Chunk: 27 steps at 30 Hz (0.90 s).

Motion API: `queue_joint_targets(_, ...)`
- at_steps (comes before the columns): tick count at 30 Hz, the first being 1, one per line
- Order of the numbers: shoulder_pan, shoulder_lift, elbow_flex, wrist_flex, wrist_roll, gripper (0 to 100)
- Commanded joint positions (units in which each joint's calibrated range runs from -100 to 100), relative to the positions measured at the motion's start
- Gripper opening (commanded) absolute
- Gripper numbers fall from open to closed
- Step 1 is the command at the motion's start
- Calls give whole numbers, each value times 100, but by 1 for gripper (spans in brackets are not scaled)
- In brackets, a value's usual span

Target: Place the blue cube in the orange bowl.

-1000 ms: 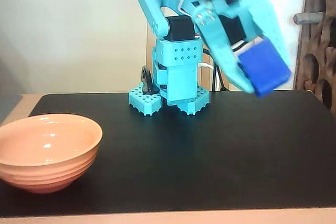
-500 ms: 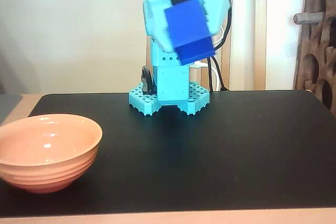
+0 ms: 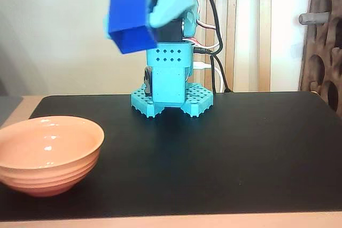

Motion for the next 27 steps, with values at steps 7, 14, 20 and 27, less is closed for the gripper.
queue_joint_targets(7,886,-180,-101,311,175,15)
queue_joint_targets(14,1438,-154,-101,695,207,15)
queue_joint_targets(20,1829,-111,-55,1121,207,15)
queue_joint_targets(27,2070,-94,126,1130,212,15)
